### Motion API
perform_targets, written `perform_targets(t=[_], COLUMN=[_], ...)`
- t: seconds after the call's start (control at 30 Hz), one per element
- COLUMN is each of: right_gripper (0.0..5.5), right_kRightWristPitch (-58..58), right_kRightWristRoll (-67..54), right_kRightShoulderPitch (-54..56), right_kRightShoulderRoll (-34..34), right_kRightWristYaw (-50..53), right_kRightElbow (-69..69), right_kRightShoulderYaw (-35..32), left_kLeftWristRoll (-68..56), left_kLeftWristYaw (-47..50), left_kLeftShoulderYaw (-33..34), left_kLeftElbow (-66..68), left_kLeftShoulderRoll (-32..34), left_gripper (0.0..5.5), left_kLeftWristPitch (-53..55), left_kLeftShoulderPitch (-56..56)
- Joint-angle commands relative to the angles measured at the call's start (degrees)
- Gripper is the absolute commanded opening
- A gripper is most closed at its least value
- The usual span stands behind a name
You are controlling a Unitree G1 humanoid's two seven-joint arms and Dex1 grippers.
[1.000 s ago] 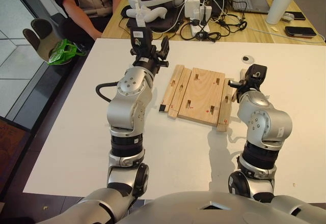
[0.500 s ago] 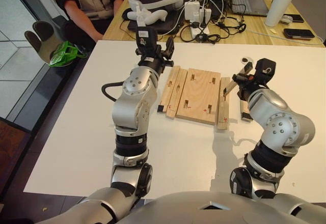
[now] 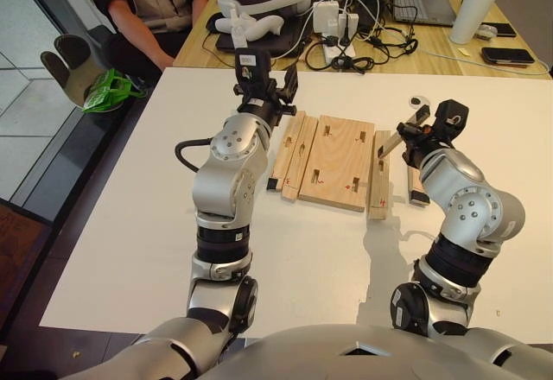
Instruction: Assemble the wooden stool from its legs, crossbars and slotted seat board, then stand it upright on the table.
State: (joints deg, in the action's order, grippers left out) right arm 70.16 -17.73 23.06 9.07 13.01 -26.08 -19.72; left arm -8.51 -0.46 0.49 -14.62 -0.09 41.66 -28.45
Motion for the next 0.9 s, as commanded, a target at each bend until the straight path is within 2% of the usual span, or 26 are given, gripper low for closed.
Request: perform_targets(t=[0.03, 0.4, 0.9], right_gripper=[0.40, 0.40, 0.40], right_kRightWristPitch=[0.16, 4.54, -0.33], right_kRightWristRoll=[0.01, -0.26, -3.63], right_kRightShoulderPitch=[-7.11, -7.32, -6.10], right_kRightShoulderRoll=[8.83, 9.85, 7.98], right_kRightWristYaw=[2.67, 7.67, 6.40], right_kRightElbow=[1.09, 2.43, 5.98], right_kRightShoulderYaw=[-0.31, -2.05, 0.36], left_kLeftWristRoll=[-0.07, 0.13, 0.12], left_kLeftWristYaw=[-0.30, 0.30, 0.64], left_kLeftShoulderYaw=[0.10, 0.08, 0.12], left_kLeftElbow=[-0.08, 0.18, 0.00], left_kLeftShoulderRoll=[0.47, -0.13, -0.48], left_gripper=[2.47, 2.47, 2.47], left_kLeftWristPitch=[0.55, 0.25, 0.05], left_kLeftShoulderPitch=[-0.72, -0.60, -0.43])
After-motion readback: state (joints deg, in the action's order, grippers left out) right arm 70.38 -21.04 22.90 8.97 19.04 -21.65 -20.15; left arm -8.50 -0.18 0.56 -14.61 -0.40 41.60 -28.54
